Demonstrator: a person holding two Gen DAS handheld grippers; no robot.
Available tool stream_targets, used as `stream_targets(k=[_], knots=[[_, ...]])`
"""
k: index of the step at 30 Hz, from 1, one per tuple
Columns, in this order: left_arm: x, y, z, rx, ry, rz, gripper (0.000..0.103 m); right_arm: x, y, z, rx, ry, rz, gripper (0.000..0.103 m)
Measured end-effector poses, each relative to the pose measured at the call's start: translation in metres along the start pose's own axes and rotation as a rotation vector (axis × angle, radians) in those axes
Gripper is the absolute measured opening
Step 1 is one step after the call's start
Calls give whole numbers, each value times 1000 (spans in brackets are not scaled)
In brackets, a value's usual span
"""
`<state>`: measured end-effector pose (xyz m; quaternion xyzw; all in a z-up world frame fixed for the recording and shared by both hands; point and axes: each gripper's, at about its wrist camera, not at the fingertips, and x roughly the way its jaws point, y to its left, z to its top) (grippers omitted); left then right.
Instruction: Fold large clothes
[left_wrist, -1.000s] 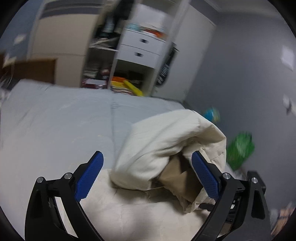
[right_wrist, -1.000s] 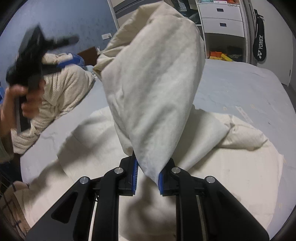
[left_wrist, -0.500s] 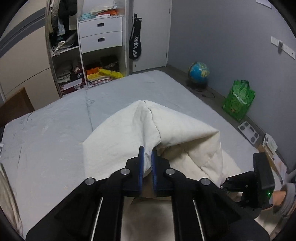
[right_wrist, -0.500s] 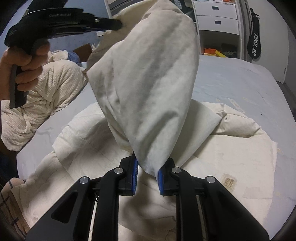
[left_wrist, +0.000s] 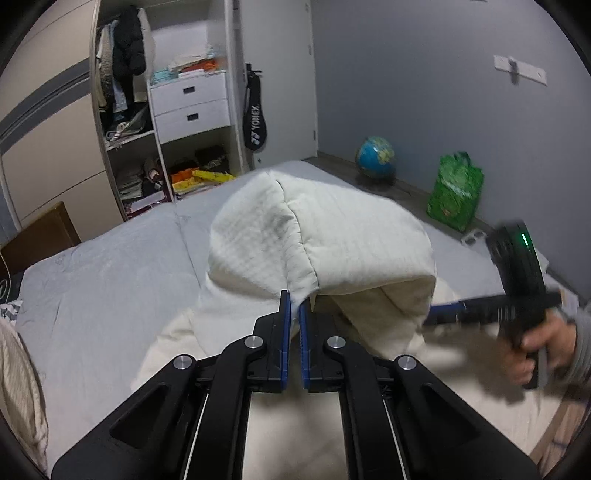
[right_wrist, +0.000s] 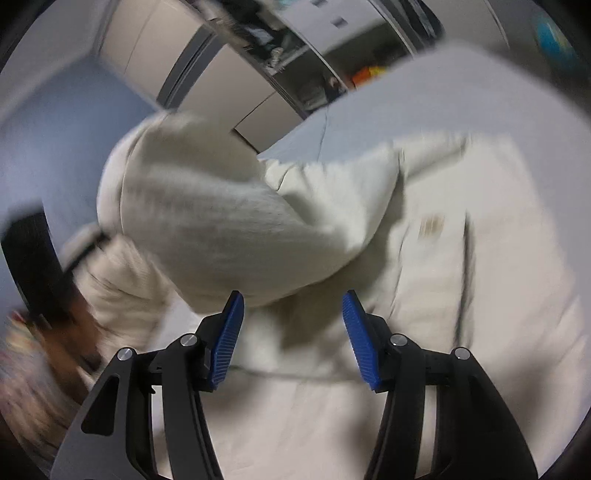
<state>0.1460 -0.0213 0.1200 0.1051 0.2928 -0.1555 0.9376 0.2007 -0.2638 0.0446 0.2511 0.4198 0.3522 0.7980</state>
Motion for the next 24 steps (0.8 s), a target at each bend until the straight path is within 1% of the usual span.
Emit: stream_targets(k=[2,4,5,6,8,10,11,12,13,14,16,18,20,22,23,24], knots=[[-3,-8,-18,-2,16,3,4,-1,-9,-8,120,8,70,52],[-2,-9,-32,-25,31,3,4,0,-20,-16,261,10,164,53],[-2,-9,-39,-37,38,5,4,-1,-22,-17,307,6,197,55],[-1,-9,-46,-47,47,6,4,0,-28,-23,398,1,263,57],[4,-12,-59,-60,68,6,4,-1,-32,-31,507,-15,349,58],[7,-16,-69,-47,89,9,4,-1,-32,-34,573,-30,397,61],[11,-19,-76,-39,103,8,4,-2,-31,-33,593,-33,408,66],[13,-21,-80,-38,110,8,4,1,-29,-32,622,-33,416,73],[16,-22,-85,-45,119,6,4,5,-28,-29,642,-20,402,75],[17,-22,-88,-53,123,6,4,10,-26,-25,657,5,367,77],[20,-20,-96,-91,131,2,4,22,-22,-20,667,37,311,77],[23,-15,-100,-117,137,4,4,32,-16,-13,665,52,290,80],[26,-12,-99,-132,144,1,4,43,-10,-7,669,78,250,80],[27,-17,-104,-136,154,0,4,48,-5,-6,660,95,224,80],[28,-17,-106,-139,160,-1,4,54,-3,-5,653,100,213,75],[29,-17,-108,-142,164,-1,4,60,-1,-3,634,101,208,48]])
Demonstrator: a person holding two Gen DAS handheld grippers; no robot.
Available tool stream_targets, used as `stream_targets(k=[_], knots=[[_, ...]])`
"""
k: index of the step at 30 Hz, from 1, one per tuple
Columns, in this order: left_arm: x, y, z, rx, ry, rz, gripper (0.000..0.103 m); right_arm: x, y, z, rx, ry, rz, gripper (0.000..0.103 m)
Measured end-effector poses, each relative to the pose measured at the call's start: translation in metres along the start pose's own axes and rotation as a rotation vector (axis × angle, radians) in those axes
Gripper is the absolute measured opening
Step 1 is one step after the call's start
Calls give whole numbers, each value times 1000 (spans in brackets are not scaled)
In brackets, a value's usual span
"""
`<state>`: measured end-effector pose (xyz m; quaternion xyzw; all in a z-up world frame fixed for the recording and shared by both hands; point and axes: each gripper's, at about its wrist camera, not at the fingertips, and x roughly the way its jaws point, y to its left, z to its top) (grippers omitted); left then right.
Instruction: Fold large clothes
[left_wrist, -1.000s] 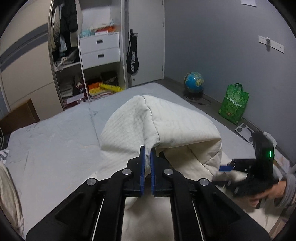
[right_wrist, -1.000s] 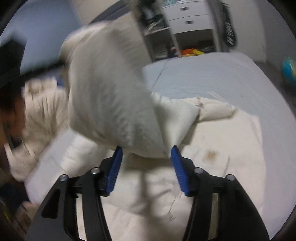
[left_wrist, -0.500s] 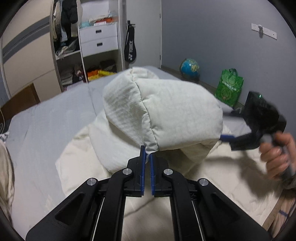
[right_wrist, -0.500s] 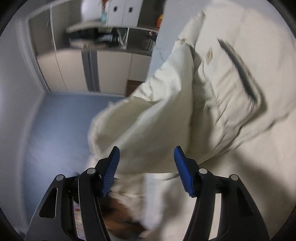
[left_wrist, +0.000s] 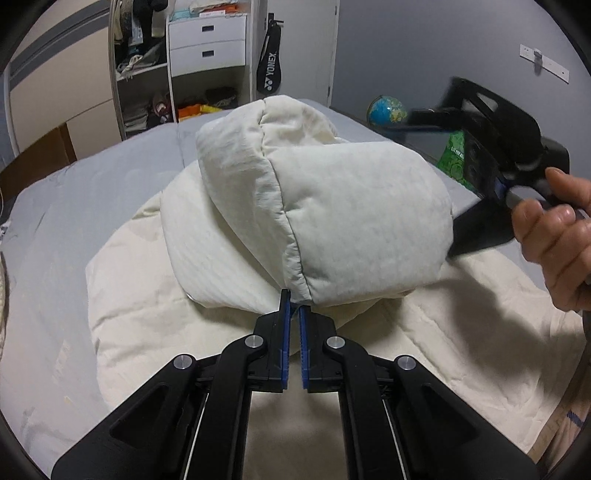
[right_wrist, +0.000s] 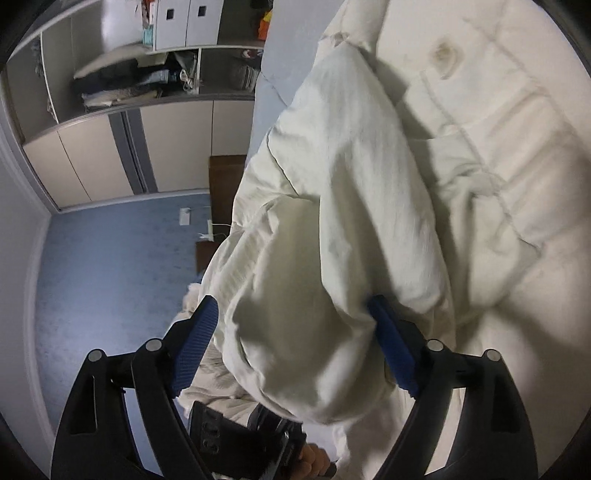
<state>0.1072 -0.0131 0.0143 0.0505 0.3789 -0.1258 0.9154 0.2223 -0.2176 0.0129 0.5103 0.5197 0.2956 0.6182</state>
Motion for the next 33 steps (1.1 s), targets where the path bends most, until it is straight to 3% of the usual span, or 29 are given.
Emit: stream_targets(k=[2,3,9,11,16,19,21,23,25,27,30,33], knots=[[1,3,-1,-15,2,2,4,9,6,2,-43,5,-15,18],[1,5,-1,-32,-1,0,4,9,10,4,-63,-4,3,13],[-1,8,13,-107,-37,-21,0,-8,73,7,-338,-148,208,10],[5,2,14,-102,-29,-25,0,-21,80,4,-480,-200,180,6],[-3,12,-1,-223,-50,-94,1,-29,27,-2,-456,-153,22,4],[-19,19,-9,-236,-70,-71,1,-30,7,-3,-414,-129,11,4],[-32,24,-2,-241,-94,-63,15,-31,4,-4,-412,-129,-2,4],[-45,35,16,-262,-138,-41,61,-31,1,-10,-412,-126,-11,4],[-55,44,33,-294,-190,-20,78,-33,-2,-10,-407,-129,-12,4],[-55,52,53,-331,-192,-12,82,-34,-5,-13,-401,-129,-7,4],[-28,60,85,-361,-88,9,85,-38,-6,-10,-396,-120,-3,4],[-2,67,99,-411,-14,11,73,-43,-4,-14,-374,-118,19,5]])
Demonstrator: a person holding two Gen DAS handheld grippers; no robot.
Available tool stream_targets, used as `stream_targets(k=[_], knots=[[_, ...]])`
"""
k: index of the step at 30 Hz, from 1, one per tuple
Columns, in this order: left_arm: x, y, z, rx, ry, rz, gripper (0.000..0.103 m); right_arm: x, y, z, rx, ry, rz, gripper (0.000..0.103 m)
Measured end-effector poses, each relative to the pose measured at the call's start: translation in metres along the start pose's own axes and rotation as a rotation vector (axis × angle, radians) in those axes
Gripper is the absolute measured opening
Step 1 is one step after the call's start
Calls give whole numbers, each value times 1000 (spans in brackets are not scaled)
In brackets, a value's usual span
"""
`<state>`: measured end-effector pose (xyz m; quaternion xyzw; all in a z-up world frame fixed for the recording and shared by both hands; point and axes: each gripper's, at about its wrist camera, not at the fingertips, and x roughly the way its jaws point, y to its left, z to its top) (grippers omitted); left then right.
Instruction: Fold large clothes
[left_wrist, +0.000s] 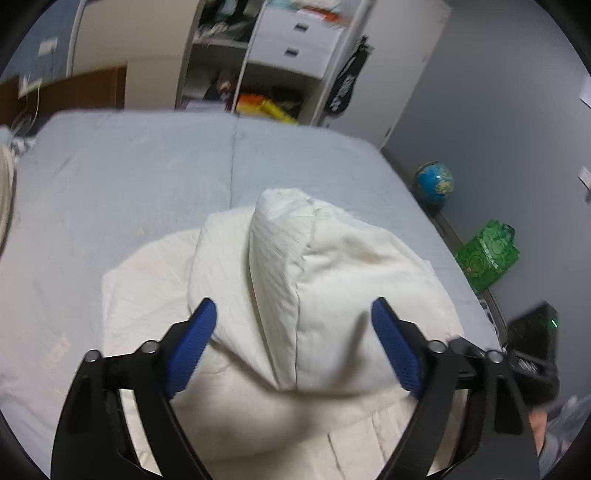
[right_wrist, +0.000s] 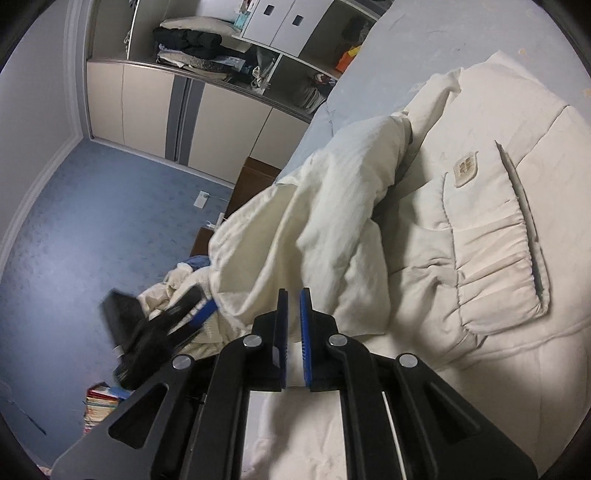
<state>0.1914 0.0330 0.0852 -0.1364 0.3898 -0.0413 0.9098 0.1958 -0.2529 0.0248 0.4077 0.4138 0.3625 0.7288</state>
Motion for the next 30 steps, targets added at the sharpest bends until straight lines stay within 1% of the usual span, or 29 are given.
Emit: stream_targets(k=[1,2,4,5,6,8,10,12,13,14,15,17,18,19,21,23,25,27,30], knots=[[8,2,2,-26,27,-19,49,0,2,2,13,0,6,5],[13,4,3,-48,52,-51,21,-1,2,3,31,1,14,5],[12,3,-1,-36,38,-50,15,-1,3,8,61,2,1,20],[10,-1,-5,-25,30,-59,13,1,0,10,91,9,-7,43],[8,-4,-10,-17,25,-72,13,3,-3,12,116,12,-4,59],[4,-9,-18,-4,18,-87,12,11,-7,15,156,14,15,61],[4,-10,-23,2,10,-95,12,22,-9,19,189,20,7,65],[4,-9,-28,-3,9,-98,11,36,-14,22,239,33,-11,66],[4,-7,-30,-5,11,-98,11,43,-18,23,275,36,-22,65],[6,-7,-31,-2,12,-94,11,50,-21,25,304,36,-23,59],[9,-10,-31,2,12,-90,11,54,-21,26,312,37,-28,32],[10,-9,-35,5,13,-84,10,62,-17,29,283,53,-56,11],[10,-8,-34,5,13,-83,10,64,-11,31,250,47,-46,6],[9,-7,-34,5,10,-82,10,64,-6,32,222,41,-40,5],[8,-5,-35,-4,2,-85,10,60,6,35,169,9,6,4],[5,-2,-38,-21,-10,-96,10,47,13,35,130,-55,94,3],[6,-2,-42,-39,-8,-112,10,37,8,30,126,-93,142,2],[11,-2,-48,-39,9,-115,10,32,-9,19,158,-98,140,2],[24,-2,-62,-40,49,-120,10,24,-46,-4,227,-68,70,2]])
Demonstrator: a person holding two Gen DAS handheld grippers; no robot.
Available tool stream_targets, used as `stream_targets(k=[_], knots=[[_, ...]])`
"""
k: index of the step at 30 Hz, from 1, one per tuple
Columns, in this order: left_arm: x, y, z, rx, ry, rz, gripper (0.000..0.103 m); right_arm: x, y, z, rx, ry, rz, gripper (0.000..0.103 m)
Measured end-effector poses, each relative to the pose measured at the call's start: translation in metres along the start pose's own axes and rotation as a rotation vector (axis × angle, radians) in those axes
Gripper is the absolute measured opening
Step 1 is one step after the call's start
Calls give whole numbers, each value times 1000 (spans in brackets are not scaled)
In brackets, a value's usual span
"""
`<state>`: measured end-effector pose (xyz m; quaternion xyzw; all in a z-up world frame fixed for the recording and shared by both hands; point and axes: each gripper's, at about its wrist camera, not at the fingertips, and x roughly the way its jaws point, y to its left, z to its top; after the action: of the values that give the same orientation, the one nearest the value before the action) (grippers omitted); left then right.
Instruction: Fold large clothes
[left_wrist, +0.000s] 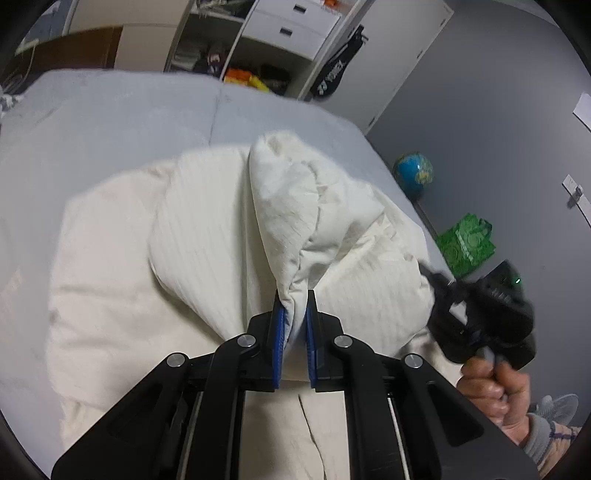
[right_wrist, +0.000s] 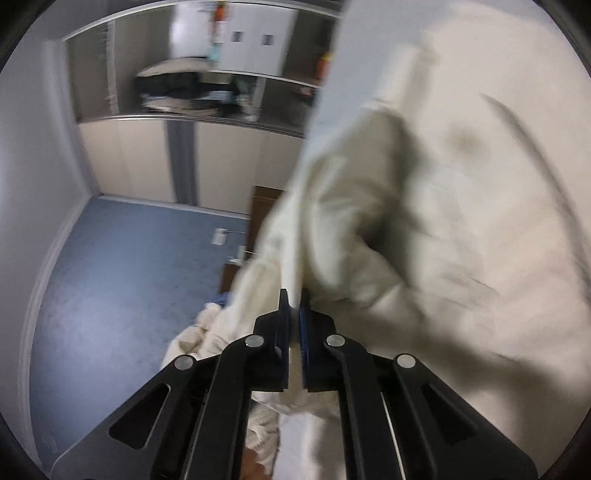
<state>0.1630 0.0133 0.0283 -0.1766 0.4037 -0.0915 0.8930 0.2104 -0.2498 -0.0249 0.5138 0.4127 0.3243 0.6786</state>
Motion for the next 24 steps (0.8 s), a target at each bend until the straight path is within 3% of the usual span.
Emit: stream_targets(k=[3,5,8,10,12,13,20,21,22,24], knots=[[9,1,-13,-6,22,-6,10,-12,-15,-8,29,20,-51,4],[10,3,-16,-16,19,-7,10,-21,0,-9,-29,19,-108,7],[11,9,-14,-45,11,-15,10,-30,48,-11,-214,-14,-171,10],[11,9,-14,-34,13,-12,10,-26,70,-11,-288,-15,-176,20],[10,8,-18,-30,13,-10,10,-11,85,-10,-327,28,-187,42],[9,9,-18,-34,13,-11,10,1,90,-9,-338,59,-209,44],[7,8,-20,-37,13,-10,10,55,78,-17,-308,209,-332,42],[8,8,-20,-34,18,-7,10,58,76,-18,-308,214,-334,25],[7,7,-19,-32,22,-2,11,59,77,-21,-318,217,-323,15],[7,7,-18,-29,34,2,13,56,84,-28,-364,201,-308,8]])
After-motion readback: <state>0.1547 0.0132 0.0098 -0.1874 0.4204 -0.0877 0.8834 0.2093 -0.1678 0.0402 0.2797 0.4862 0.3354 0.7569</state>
